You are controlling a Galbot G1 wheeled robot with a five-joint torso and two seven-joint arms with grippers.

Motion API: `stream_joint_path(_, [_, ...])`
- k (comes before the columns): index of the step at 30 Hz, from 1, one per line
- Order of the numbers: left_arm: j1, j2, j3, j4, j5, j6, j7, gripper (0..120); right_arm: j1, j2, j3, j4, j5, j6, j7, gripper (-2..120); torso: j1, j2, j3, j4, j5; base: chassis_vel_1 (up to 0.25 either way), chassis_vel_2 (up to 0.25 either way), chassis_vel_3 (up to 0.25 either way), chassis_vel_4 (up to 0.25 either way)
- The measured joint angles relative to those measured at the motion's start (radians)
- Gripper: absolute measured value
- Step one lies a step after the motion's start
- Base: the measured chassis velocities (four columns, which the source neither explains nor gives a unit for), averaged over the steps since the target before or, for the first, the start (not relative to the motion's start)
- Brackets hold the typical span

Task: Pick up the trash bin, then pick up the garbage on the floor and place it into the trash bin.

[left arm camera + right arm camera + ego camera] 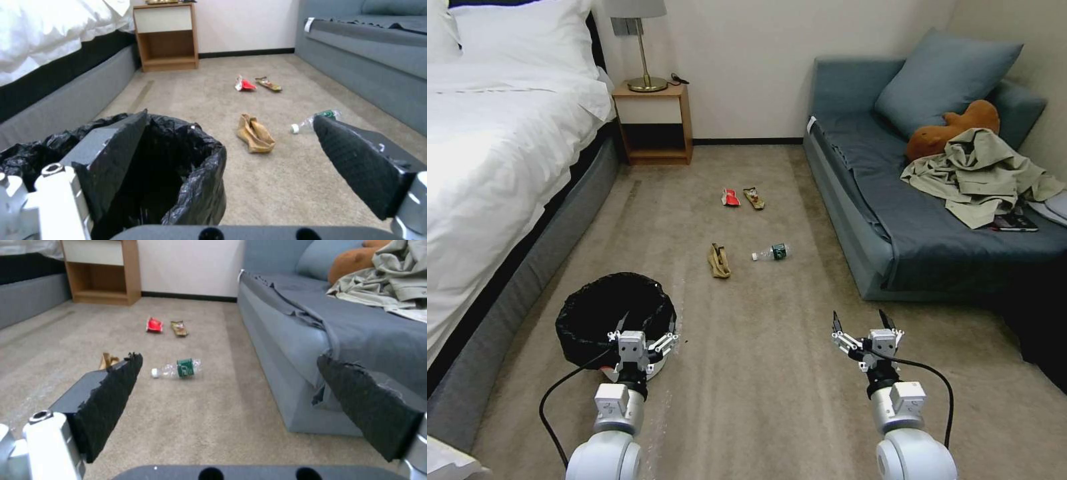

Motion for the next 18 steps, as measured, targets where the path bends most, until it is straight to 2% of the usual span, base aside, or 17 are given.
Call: stream_joint_path(18, [0.0,0.0,0.0,0.0,0.0,0.0,0.0,100,0.0,0.0,0.0,0.0,0.0,0.0,0.0,100,0.0,0.0,0.0,0.0,0.0,0.0,0.0,0.0,0.0])
